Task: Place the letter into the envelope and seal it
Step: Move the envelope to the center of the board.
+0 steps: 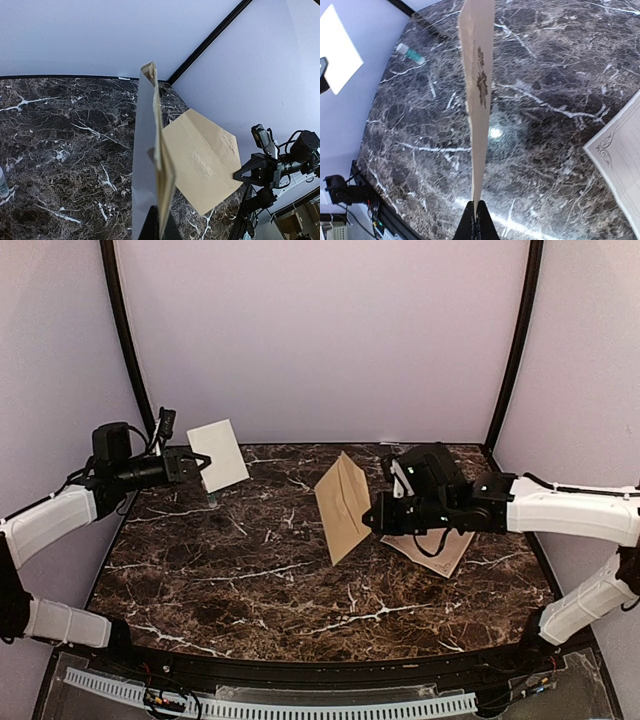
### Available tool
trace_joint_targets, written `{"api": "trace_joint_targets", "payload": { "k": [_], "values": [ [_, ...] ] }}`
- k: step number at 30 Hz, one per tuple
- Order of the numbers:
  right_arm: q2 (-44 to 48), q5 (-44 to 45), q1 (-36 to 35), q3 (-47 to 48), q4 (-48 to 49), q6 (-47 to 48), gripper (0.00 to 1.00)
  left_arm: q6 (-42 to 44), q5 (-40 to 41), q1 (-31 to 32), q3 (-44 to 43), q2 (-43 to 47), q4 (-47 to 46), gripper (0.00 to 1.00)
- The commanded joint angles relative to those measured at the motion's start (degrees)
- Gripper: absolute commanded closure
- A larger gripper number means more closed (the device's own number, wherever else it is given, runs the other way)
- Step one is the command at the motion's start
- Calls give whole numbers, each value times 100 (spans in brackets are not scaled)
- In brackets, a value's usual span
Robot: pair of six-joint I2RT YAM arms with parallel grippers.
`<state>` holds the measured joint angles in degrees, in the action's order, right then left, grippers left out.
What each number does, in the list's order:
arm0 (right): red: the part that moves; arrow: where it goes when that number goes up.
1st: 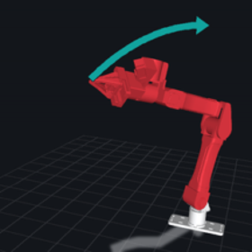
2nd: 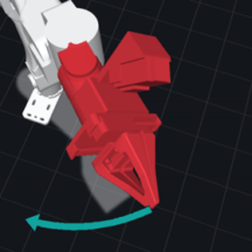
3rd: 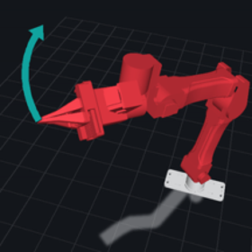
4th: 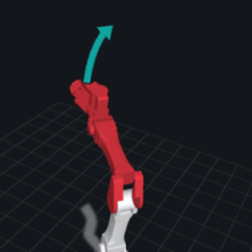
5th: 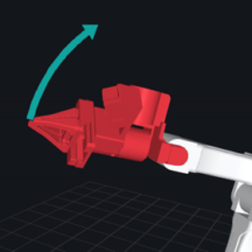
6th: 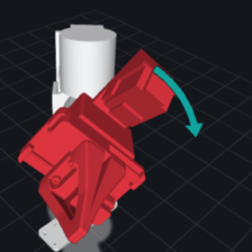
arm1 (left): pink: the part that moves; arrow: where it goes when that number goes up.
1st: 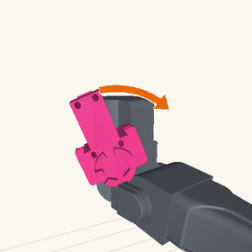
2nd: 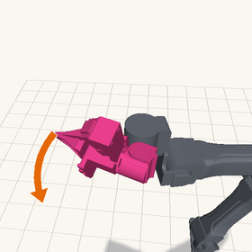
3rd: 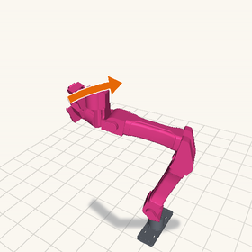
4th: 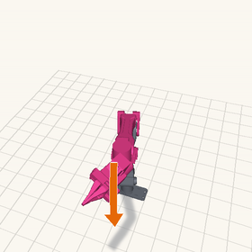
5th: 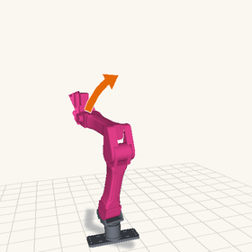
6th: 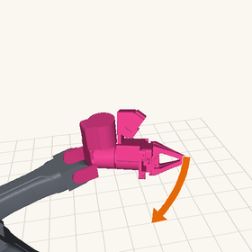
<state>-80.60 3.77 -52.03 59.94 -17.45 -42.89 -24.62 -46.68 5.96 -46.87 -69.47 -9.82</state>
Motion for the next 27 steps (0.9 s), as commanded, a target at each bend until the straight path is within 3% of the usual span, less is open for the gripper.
{"api": "trace_joint_targets", "payload": {
  "k": [1,6,16,26,27],
  "values": [
    [640,330,-611,-688,433,-1057,100,-275,370,403,425,949,296,100],
    [602,472,-1241,-1230,1133,-1708,100,-814,766,939,846,1779,596,100],
    [-330,875,-1808,-1259,2502,-2271,100,-982,964,969,1168,2636,1434,100],
    [-711,1033,-1951,-1309,2284,-2600,100,-947,1005,969,1326,2912,1777,100],
    [-712,1064,-1951,-1316,2248,-2623,95,-943,1010,969,1349,2902,1790,100]
  ]
}}
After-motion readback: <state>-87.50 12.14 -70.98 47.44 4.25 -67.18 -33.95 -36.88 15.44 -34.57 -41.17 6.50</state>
